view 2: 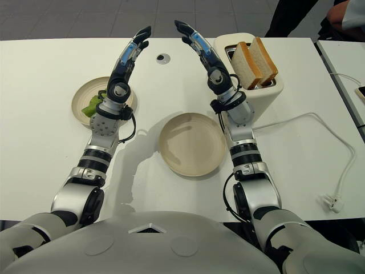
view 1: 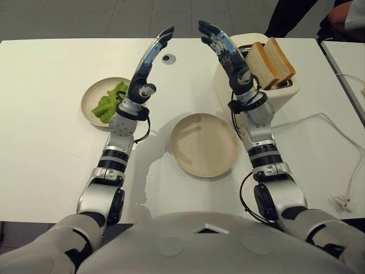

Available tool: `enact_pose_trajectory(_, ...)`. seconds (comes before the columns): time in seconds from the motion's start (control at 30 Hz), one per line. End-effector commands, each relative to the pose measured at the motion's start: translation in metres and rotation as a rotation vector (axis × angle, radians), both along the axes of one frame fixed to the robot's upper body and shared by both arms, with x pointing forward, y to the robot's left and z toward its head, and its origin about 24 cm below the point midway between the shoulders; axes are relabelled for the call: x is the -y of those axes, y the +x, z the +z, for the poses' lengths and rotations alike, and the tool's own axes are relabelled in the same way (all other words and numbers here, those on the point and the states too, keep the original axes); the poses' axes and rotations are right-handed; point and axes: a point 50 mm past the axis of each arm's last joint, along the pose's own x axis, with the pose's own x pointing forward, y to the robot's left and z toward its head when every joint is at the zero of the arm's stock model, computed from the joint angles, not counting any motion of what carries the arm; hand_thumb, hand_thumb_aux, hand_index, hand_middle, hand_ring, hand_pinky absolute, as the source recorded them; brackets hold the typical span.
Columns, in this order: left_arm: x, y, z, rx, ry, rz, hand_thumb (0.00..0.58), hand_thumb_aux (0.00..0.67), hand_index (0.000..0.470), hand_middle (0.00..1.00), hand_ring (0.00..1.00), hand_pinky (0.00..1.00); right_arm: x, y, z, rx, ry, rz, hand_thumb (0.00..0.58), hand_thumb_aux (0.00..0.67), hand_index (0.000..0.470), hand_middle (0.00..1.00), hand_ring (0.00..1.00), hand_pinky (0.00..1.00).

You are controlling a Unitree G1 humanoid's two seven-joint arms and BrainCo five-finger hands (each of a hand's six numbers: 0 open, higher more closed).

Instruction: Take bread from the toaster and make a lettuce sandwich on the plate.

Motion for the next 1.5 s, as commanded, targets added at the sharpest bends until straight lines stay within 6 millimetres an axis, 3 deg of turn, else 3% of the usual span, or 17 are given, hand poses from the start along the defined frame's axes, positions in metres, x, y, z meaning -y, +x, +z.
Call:
enact_pose_trajectory(0.03, -0.002, 0.0, 0.0, 0.002, 0.002, 0.003, 0.0, 0.0, 0.0, 0.0, 0.0, 0.0, 0.001, -0.001, -0.001, -0.004, -0.009, -0.004, 0.0, 0.0, 0.0, 0.0, 0.0, 0.0)
enact_pose_trajectory(0.37, -0.003, 0.0, 0.001, 0.002, 0.002, 0.005, 0.0, 0.0, 0.0, 0.0, 0.0, 0.0, 0.001, -0.004, 0.005, 0.017, -0.005, 0.007, 0.0, 0.0, 0.0, 0.0, 0.0, 0.0)
enact_pose_trajectory(0.47, -0.002, 0.0, 0.001, 0.004, 0.001, 0.004, 0.0, 0.0, 0.0, 0.0, 0.0, 0.0, 0.015, -0.013, 0.031, 0.168, -0.066, -0.05, 0.0, 0.0, 0.0, 0.0, 0.0, 0.0)
enact_pose_trajectory(0.57, -0.001, 0.001, 0.001, 0.003, 0.004, 0.001, 0.0, 0.0, 0.0, 0.0, 0.0, 0.0, 0.042, -0.023, 0.067, 0.373, -0.264, -0.186, 0.0, 0.0, 0.0, 0.0, 0.0, 0.0)
enact_pose_trajectory(0.63, 0.0, 0.002, 0.001, 0.003, 0.005, -0.001, 0.0, 0.0, 0.0, 0.0, 0.0, 0.0, 0.059, -0.019, 0.075, 0.39, -0.441, -0.288, 0.0, 0.0, 0.0, 0.01, 0.01, 0.01)
enact_pose_trajectory(0.83, 0.002, 0.002, 0.001, 0.002, 0.007, -0.004, 0.0, 0.0, 0.0, 0.0, 0.0, 0.0, 0.14, 0.011, 0.06, 0.125, -1.003, -0.666, 0.0, 0.0, 0.0, 0.0, 0.0, 0.0)
enact_pose_trajectory(0.97, 0.002, 0.003, 0.0, -0.002, 0.01, -0.002, 0.0, 0.0, 0.0, 0.0, 0.0, 0.0, 0.18, 0.019, 0.037, -0.06, -1.243, -0.818, 0.0, 0.0, 0.0, 0.0, 0.0, 0.0)
enact_pose_trajectory(1.17, 0.002, 0.003, 0.0, -0.004, 0.013, 0.0, 0.0, 0.0, 0.0, 0.0, 0.0, 0.0, 0.19, 0.02, 0.035, -0.116, -1.257, -0.861, 0.0, 0.0, 0.0, 0.0, 0.0, 0.0)
enact_pose_trajectory(1.33, 0.003, 0.003, 0.0, -0.006, 0.014, -0.002, 0.0, 0.0, 0.0, 0.0, 0.0, 0.0, 0.185, 0.021, 0.029, -0.139, -1.26, -0.82, 0.0, 0.0, 0.0, 0.02, 0.02, 0.02)
enact_pose_trajectory(1.37, 0.003, 0.003, -0.001, -0.007, 0.014, -0.002, 0.0, 0.0, 0.0, 0.0, 0.0, 0.0, 0.183, 0.022, 0.029, -0.135, -1.258, -0.816, 0.104, 0.063, 0.044, 0.04, 0.04, 0.04)
enact_pose_trajectory(1.4, 0.003, 0.003, -0.001, -0.007, 0.014, -0.002, 0.0, 0.0, 0.0, 0.0, 0.0, 0.0, 0.181, 0.023, 0.03, -0.125, -1.247, -0.813, 0.484, 0.397, 0.278, 0.13, 0.13, 0.13)
enact_pose_trajectory(1.43, 0.003, 0.003, -0.001, -0.007, 0.014, -0.003, 0.0, 0.0, 0.0, 0.0, 0.0, 0.0, 0.179, 0.023, 0.032, -0.111, -1.237, -0.812, 0.556, 0.533, 0.374, 0.18, 0.18, 0.18)
enact_pose_trajectory(1.47, 0.003, 0.003, 0.0, -0.006, 0.014, -0.004, 0.0, 0.0, 0.0, 0.0, 0.0, 0.0, 0.177, 0.023, 0.034, -0.096, -1.224, -0.807, 0.58, 0.652, 0.457, 0.23, 0.23, 0.23)
enact_pose_trajectory(1.5, 0.003, 0.003, 0.0, -0.006, 0.014, -0.005, 0.0, 0.0, 0.0, 0.0, 0.0, 0.0, 0.174, 0.023, 0.036, -0.083, -1.209, -0.798, 0.58, 0.67, 0.47, 0.29, 0.29, 0.29)
